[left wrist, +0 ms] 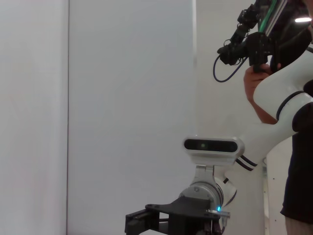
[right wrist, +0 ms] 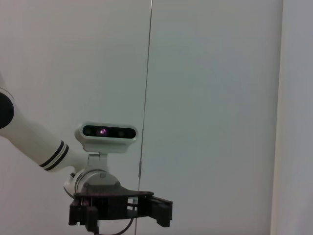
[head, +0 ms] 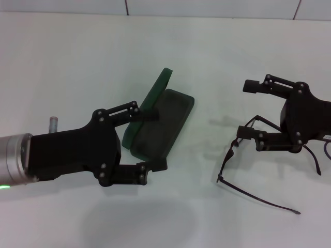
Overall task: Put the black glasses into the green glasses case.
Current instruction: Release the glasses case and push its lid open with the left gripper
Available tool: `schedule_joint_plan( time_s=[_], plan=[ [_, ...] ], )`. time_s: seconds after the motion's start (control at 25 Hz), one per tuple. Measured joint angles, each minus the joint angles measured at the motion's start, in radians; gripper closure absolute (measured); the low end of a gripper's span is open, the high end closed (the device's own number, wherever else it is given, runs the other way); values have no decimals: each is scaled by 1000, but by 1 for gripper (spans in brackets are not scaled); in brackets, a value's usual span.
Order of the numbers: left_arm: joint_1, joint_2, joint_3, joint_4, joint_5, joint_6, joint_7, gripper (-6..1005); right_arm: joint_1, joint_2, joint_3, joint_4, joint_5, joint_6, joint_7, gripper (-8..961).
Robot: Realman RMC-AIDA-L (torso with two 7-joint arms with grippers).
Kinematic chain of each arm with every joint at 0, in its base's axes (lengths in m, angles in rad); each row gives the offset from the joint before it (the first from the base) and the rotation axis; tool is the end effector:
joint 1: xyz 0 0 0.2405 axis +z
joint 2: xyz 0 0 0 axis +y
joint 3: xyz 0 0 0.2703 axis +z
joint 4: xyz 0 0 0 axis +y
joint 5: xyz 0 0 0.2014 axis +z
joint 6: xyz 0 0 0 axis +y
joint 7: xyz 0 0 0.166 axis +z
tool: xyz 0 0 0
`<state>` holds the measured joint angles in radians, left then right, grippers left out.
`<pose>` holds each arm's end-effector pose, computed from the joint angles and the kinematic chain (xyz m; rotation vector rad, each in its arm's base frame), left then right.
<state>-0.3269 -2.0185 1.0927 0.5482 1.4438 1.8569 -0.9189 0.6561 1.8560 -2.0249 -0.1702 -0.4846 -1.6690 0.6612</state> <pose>-0.2441 0.2512 -0.0150 -2.7092 -0.0693 -1.2278 0.2173 0.3236 -0.0201 -2.7114 -0.0871 1.1243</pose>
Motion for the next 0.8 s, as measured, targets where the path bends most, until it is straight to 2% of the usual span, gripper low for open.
schedule_joint_plan(
  time_s=[0.6, 0.72, 0.8],
  plan=[
    [21, -6, -8, -3, -3, 1, 11, 145, 11, -1, 0, 0, -7, 0, -3, 97],
    [19, -9, -54, -4, -7, -8, -20, 146, 8, -1, 0, 0, -4, 1, -4, 97],
    [8, -11, -132, -5, -5, -46, -112, 146, -1, -1, 23, 1, 1, 4, -5, 97]
  ],
)
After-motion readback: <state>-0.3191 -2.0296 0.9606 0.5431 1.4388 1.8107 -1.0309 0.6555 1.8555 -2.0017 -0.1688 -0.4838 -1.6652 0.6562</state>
